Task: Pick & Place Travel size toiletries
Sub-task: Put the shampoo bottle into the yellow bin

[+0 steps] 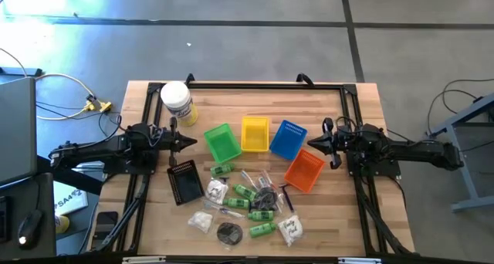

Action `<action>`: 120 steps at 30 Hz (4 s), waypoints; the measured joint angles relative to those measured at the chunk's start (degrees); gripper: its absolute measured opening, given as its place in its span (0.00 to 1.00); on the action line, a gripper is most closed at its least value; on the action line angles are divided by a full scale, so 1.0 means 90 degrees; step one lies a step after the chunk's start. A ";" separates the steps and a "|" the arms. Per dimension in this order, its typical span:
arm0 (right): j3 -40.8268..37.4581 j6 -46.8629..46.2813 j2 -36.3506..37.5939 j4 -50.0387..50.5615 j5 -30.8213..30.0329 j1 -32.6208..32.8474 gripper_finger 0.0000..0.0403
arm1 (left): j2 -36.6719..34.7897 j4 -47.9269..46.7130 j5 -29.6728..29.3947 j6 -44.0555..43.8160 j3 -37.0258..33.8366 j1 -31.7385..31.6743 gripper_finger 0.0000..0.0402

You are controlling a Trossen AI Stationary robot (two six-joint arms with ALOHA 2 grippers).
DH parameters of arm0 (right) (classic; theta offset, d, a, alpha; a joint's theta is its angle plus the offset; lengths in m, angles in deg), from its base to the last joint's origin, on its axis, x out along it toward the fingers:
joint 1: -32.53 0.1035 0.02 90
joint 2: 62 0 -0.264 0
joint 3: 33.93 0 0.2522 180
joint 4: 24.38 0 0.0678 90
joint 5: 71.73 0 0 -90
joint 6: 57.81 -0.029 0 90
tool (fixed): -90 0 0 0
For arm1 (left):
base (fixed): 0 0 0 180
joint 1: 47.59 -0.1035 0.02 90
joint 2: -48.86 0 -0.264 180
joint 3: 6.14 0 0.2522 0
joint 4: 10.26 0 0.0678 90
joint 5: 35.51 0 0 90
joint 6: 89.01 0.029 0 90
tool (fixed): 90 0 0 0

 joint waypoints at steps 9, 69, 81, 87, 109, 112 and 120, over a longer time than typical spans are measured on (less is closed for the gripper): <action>0.0000 -0.0029 0.0000 0.0030 -0.0020 -0.0002 0.01 | 0.0000 0.0119 0.0024 0.0000 -0.0022 0.0000 0.00; 0.0192 0.0065 -0.0765 -0.0448 -0.0719 0.0763 0.01 | 0.0002 0.0564 0.0019 -0.0146 -0.0022 0.0000 0.00; 0.0194 0.0338 -0.1043 -0.0393 -0.0719 0.0763 0.01 | 0.0308 0.1375 0.0386 -0.0638 0.0006 0.0002 0.00; 0.0197 0.0338 -0.1275 -0.0395 -0.0719 0.0763 0.01 | 0.1090 0.1744 0.0381 -0.1082 0.0583 0.0005 0.04; 0.0206 0.0346 -0.1399 -0.0544 -0.0911 0.0762 0.01 | 0.6563 0.0762 0.0363 -0.0904 0.4000 0.1689 0.38; 0.0206 0.0359 -0.1399 -0.0502 -0.1013 0.0763 0.01 | 0.7222 0.0213 0.0037 -0.0911 0.4587 0.2029 0.38; 0.0206 0.0362 -0.1399 -0.0453 -0.1255 0.0760 0.01 | 0.8623 -0.0763 -0.0207 -0.1283 0.5765 0.2840 0.38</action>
